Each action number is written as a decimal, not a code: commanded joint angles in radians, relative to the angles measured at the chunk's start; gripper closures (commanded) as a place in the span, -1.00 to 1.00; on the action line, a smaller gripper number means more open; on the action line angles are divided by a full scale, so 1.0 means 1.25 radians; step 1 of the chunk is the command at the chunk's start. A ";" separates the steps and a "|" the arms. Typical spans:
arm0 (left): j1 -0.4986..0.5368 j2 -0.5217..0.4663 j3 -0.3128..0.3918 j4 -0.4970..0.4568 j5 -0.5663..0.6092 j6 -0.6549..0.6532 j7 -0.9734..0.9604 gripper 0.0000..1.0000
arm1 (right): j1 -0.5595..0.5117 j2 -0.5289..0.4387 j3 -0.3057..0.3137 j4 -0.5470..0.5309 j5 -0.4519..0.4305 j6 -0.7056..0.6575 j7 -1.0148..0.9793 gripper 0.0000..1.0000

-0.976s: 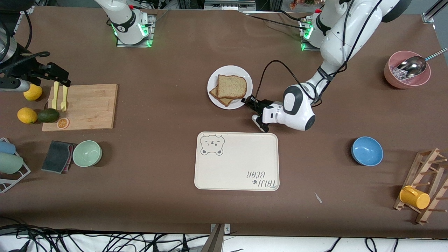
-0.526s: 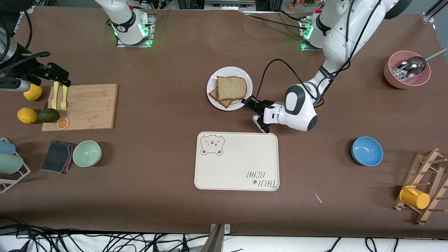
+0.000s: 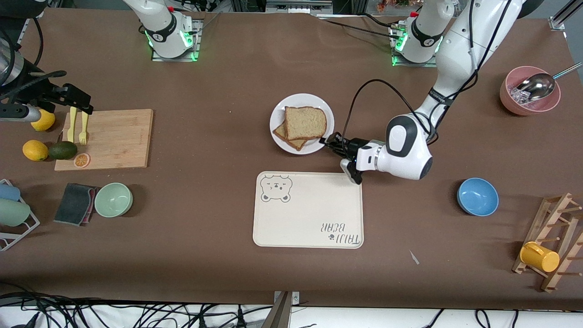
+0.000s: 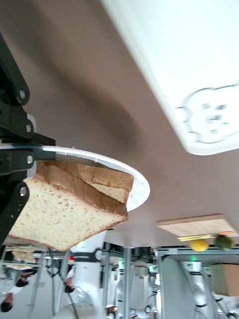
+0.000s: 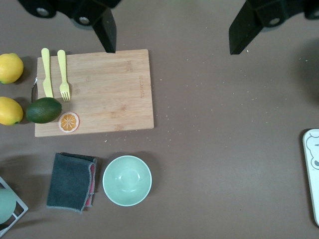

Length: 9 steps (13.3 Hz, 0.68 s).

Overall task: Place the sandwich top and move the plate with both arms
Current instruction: 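Slide the plate with the left gripper onto the cream tray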

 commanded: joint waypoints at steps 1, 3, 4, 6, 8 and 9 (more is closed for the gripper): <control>0.014 0.048 0.007 0.105 -0.035 -0.021 -0.039 1.00 | -0.001 0.007 0.001 0.021 0.013 -0.019 0.007 -1.00; 0.030 0.092 0.008 0.173 -0.070 -0.020 -0.064 1.00 | 0.000 0.008 0.001 0.022 0.013 -0.019 0.004 -1.00; 0.030 0.118 0.010 0.203 -0.087 -0.004 -0.075 1.00 | 0.001 0.008 0.003 0.023 0.013 -0.019 0.002 -1.00; 0.030 0.173 0.010 0.272 -0.092 0.048 -0.089 1.00 | 0.002 0.008 0.003 0.023 0.013 -0.019 0.002 -1.00; 0.031 0.206 0.015 0.315 -0.094 0.078 -0.116 1.00 | 0.008 0.007 0.006 0.024 0.013 -0.032 0.004 -1.00; 0.030 0.217 0.021 0.332 -0.094 0.096 -0.129 1.00 | 0.009 0.005 0.006 0.024 0.013 -0.041 0.006 -1.00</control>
